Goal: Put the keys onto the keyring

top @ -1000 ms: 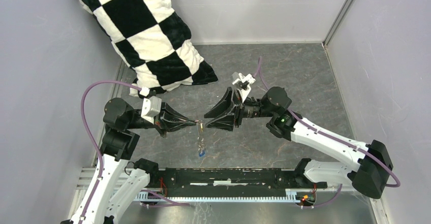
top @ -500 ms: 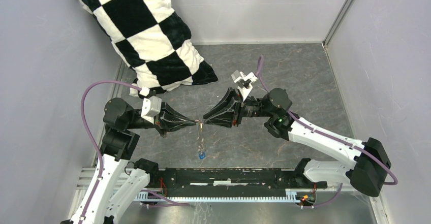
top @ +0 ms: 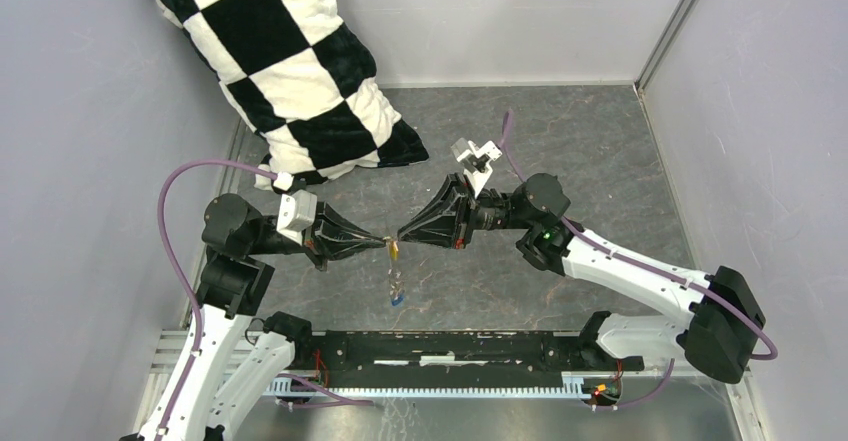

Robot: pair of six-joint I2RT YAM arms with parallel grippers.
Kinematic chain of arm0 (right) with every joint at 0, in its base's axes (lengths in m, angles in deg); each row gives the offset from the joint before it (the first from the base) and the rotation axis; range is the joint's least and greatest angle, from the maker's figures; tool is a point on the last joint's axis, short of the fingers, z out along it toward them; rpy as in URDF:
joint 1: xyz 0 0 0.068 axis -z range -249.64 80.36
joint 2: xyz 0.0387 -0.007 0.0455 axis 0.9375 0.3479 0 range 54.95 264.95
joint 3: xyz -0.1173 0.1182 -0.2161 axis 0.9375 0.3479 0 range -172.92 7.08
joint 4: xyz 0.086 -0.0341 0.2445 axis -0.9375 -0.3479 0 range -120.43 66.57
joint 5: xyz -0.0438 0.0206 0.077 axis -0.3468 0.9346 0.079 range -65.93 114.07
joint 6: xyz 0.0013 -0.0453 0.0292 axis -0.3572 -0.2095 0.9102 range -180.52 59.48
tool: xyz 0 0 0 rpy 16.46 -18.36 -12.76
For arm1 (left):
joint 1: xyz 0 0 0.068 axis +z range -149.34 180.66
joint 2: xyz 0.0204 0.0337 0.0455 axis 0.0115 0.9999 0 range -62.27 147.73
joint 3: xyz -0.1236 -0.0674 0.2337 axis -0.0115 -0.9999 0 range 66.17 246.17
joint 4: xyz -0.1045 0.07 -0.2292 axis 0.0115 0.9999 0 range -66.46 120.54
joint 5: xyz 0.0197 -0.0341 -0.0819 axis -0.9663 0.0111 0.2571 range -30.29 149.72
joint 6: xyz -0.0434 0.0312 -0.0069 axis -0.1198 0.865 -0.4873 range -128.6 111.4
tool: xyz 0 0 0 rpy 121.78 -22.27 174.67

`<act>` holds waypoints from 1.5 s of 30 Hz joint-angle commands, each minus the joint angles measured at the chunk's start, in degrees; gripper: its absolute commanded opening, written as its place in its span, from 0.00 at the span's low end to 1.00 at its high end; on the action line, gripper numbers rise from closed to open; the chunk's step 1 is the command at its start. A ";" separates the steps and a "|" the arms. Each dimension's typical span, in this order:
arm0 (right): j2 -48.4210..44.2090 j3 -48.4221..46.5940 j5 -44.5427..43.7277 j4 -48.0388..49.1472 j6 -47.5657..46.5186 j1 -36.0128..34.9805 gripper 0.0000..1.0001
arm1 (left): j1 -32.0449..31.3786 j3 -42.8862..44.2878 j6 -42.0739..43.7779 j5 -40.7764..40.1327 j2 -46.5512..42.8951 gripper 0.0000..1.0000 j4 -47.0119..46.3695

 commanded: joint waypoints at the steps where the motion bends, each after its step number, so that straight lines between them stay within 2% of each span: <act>1: 0.44 0.28 0.64 4.81 1.68 -0.06 0.11 | -0.14 2.48 1.80 -0.06 -0.43 0.02 -1.50; 4: 0.30 0.57 0.76 5.20 1.99 -0.02 0.01 | -0.13 2.39 1.91 -0.18 -0.49 0.02 -1.53; 5: 0.13 0.75 0.77 5.20 2.04 0.01 0.00 | -0.17 2.35 1.99 -0.15 -0.51 0.02 -1.50; 14: -2.37 -0.44 -0.48 -6.72 -2.53 0.02 0.00 | -0.13 2.00 2.56 -0.67 -0.73 0.02 -1.80; 30: 0.93 -2.73 1.51 -7.73 -1.17 -1.03 0.00 | -0.19 1.25 2.11 -0.41 -1.01 0.02 -2.67; 31: 0.49 -3.08 1.80 -9.01 -2.35 -1.01 0.02 | -0.15 1.25 2.13 -0.41 -1.18 0.02 -2.71; 33: -0.93 -5.50 -0.33 -18.83 -8.94 -0.65 0.25 | -0.18 1.29 2.57 -0.41 -1.20 0.02 -2.56; 35: -2.82 -9.43 -2.83 -28.51 -16.31 0.30 0.35 | -0.19 1.21 3.12 -0.33 -1.37 0.02 -2.02; 40: -5.25 -14.86 -3.87 -33.99 -23.15 2.58 0.46 | -0.19 0.90 3.52 0.09 -1.11 0.02 -1.35; 45: -3.31 -14.23 1.01 -27.69 -19.80 2.48 0.48 | -0.19 1.15 3.09 0.08 -0.89 0.02 -1.34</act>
